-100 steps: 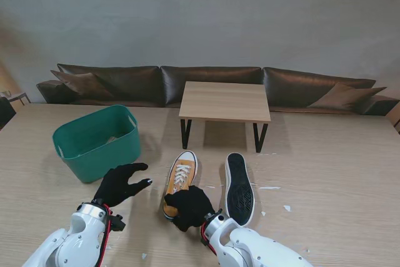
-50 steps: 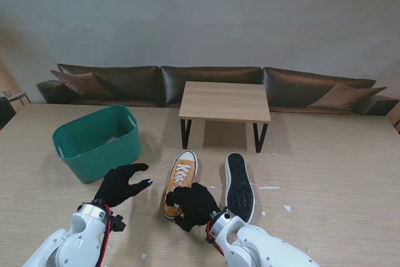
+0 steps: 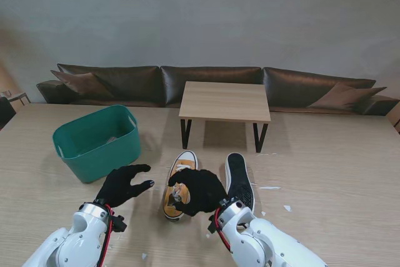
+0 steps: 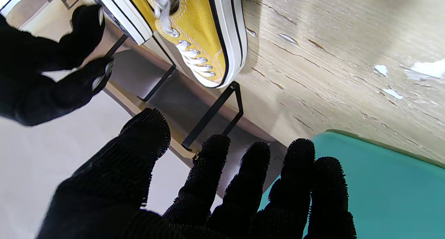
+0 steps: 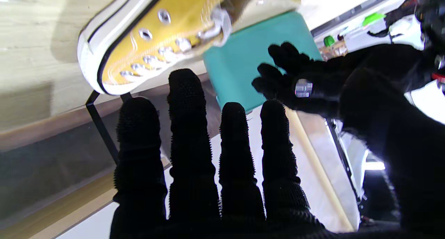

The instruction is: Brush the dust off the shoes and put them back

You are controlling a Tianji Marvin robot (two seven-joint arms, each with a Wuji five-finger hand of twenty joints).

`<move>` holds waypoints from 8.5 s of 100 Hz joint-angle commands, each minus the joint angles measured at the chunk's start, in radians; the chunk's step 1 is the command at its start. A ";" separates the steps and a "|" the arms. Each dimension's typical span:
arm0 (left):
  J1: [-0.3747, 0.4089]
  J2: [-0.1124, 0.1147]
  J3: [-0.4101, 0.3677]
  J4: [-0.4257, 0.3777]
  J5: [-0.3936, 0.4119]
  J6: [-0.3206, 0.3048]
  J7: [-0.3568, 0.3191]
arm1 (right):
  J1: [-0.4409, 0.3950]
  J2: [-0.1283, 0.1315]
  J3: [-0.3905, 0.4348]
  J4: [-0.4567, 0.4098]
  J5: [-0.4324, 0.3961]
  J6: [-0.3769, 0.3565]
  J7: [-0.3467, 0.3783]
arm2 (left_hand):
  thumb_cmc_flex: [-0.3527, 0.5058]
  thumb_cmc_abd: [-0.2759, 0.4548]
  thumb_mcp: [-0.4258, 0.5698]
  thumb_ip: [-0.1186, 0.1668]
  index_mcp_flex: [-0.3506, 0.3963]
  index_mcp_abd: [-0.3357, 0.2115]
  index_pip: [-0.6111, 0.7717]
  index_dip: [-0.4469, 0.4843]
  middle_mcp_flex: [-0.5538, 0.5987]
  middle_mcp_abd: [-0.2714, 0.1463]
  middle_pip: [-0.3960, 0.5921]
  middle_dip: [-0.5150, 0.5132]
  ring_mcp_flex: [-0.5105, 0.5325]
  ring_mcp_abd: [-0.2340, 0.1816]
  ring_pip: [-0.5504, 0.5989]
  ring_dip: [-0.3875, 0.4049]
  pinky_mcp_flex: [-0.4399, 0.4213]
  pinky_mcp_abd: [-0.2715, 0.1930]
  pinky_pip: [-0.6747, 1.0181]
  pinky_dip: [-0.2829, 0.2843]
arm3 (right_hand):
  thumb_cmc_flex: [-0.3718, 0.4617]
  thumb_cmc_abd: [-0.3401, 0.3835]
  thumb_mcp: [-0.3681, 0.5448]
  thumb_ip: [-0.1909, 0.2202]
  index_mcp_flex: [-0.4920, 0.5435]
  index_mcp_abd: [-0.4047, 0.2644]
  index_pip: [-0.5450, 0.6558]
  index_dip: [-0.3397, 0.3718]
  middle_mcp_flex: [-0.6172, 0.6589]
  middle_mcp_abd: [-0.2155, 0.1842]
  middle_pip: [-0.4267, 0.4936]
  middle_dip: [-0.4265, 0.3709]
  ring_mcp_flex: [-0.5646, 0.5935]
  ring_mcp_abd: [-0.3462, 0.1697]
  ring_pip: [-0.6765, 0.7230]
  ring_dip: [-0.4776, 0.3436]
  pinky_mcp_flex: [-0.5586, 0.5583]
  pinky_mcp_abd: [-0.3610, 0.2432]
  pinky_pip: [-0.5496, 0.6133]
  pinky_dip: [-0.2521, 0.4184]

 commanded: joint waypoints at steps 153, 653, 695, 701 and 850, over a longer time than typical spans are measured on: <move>0.078 0.082 0.011 -0.196 0.207 -0.035 -0.360 | -0.246 0.023 0.457 -0.233 0.187 0.134 0.179 | 0.200 -0.162 0.232 0.020 0.008 -0.312 0.042 -0.050 -0.041 -0.079 0.176 0.423 0.007 -0.078 0.513 0.377 -0.002 -0.138 0.445 0.186 | -0.038 0.238 -0.147 0.083 -0.024 0.001 -0.145 0.015 -0.089 0.046 -0.122 -0.078 -0.154 0.061 -0.212 -0.101 -0.283 0.052 -0.217 -0.071; -0.759 -0.027 0.481 0.276 0.339 0.006 0.176 | -0.196 0.008 0.449 -0.160 0.243 0.175 0.159 | 0.202 -0.468 0.315 -0.057 0.303 -0.007 1.310 0.765 0.545 -0.302 0.476 0.920 0.711 -0.246 0.651 0.332 0.718 -0.108 0.700 -0.072 | -0.048 0.316 -0.126 0.094 -0.023 0.080 -0.114 0.004 -0.073 0.076 -0.100 -0.085 -0.138 0.064 -0.193 -0.104 -0.274 0.057 -0.192 -0.078; -0.936 -0.105 0.665 0.558 0.258 0.100 0.313 | -0.192 0.008 0.450 -0.153 0.254 0.181 0.167 | 0.206 -0.467 0.331 -0.052 0.299 -0.001 1.310 0.780 0.541 -0.293 0.491 0.934 0.708 -0.237 0.666 0.345 0.709 -0.105 0.719 -0.067 | -0.049 0.319 -0.126 0.094 -0.021 0.080 -0.113 0.004 -0.073 0.077 -0.099 -0.085 -0.139 0.065 -0.191 -0.103 -0.276 0.057 -0.192 -0.078; -0.954 -0.122 0.687 0.602 0.234 0.100 0.332 | -0.192 0.008 0.450 -0.152 0.255 0.181 0.168 | 0.213 -0.465 0.327 -0.054 0.295 0.006 1.308 0.783 0.533 -0.287 0.491 0.939 0.697 -0.229 0.667 0.347 0.697 -0.102 0.724 -0.065 | -0.049 0.320 -0.126 0.094 -0.021 0.080 -0.113 0.004 -0.074 0.075 -0.099 -0.085 -0.138 0.065 -0.191 -0.103 -0.275 0.057 -0.192 -0.078; -0.752 -0.035 0.491 0.305 0.240 0.114 0.079 | -0.179 0.009 0.439 -0.134 0.262 0.194 0.177 | -0.173 -0.174 0.050 0.010 -0.153 -0.130 -0.089 -0.154 -0.002 -0.032 0.015 0.032 0.246 -0.027 0.376 0.248 0.244 -0.024 0.505 0.089 | -0.047 0.316 -0.126 0.092 -0.025 0.081 -0.114 0.003 -0.074 0.079 -0.098 -0.086 -0.140 0.069 -0.190 -0.104 -0.276 0.056 -0.192 -0.079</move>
